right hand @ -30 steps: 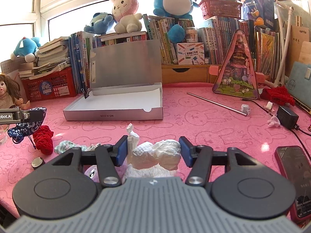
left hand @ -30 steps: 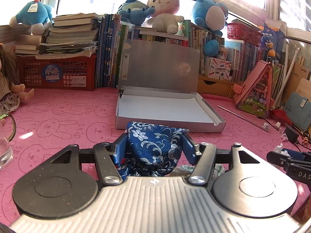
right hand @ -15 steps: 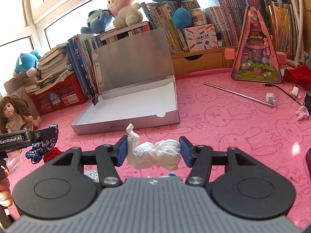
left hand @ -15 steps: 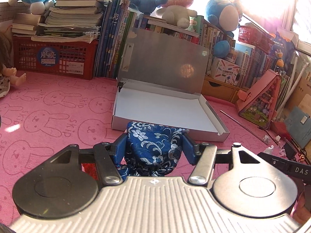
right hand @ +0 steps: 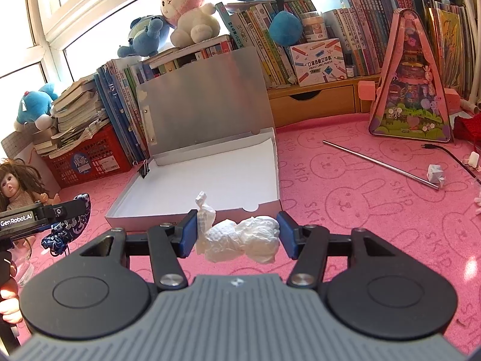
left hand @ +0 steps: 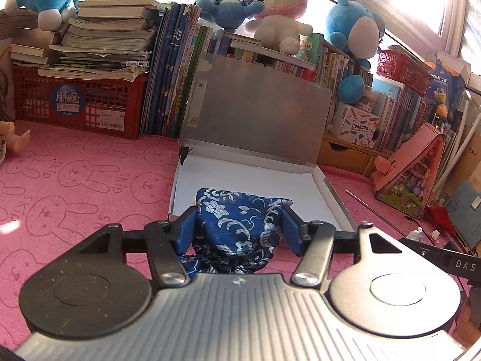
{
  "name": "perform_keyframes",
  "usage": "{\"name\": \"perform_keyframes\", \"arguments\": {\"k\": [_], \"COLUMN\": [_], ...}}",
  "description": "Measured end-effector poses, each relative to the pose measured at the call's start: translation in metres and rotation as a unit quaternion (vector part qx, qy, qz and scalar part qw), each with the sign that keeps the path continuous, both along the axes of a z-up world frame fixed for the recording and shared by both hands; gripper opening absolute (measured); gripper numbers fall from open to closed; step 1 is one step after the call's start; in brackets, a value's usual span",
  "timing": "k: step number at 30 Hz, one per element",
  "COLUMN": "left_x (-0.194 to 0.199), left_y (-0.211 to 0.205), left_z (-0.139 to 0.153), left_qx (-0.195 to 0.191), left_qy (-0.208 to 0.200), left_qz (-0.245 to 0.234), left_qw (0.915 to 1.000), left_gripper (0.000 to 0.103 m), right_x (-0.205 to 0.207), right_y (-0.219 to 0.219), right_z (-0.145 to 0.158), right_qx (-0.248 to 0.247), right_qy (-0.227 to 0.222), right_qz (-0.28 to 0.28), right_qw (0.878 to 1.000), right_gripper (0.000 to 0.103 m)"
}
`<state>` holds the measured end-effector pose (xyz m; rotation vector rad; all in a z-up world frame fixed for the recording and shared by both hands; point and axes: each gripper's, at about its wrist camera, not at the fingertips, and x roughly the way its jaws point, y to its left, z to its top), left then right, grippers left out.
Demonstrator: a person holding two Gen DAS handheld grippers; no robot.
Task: Organize objects
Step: 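Carry the pouch and tissue into the grey box with both tools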
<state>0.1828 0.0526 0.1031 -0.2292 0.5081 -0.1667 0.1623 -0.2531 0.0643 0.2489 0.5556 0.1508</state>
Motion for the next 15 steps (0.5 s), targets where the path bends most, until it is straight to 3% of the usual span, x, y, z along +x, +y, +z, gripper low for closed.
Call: {"name": "perform_keyframes", "arguments": {"k": [11, 15], "left_x": [0.039, 0.058], "left_y": [-0.009, -0.011], "left_z": [0.014, 0.009], "left_qx": [0.000, 0.004], "left_qy": [-0.036, -0.031], "left_qz": [-0.015, -0.012], "left_qw": [0.9992, 0.9994], "left_gripper": [0.065, 0.065], "right_x": [0.043, 0.061], "right_y": [0.004, 0.004], "right_z": [0.005, -0.002], "right_qx": [-0.020, -0.016], "right_qy": [0.003, 0.014], "right_qz": [0.007, 0.012], "right_qw": [1.000, 1.000], "right_gripper": [0.059, 0.060]}}
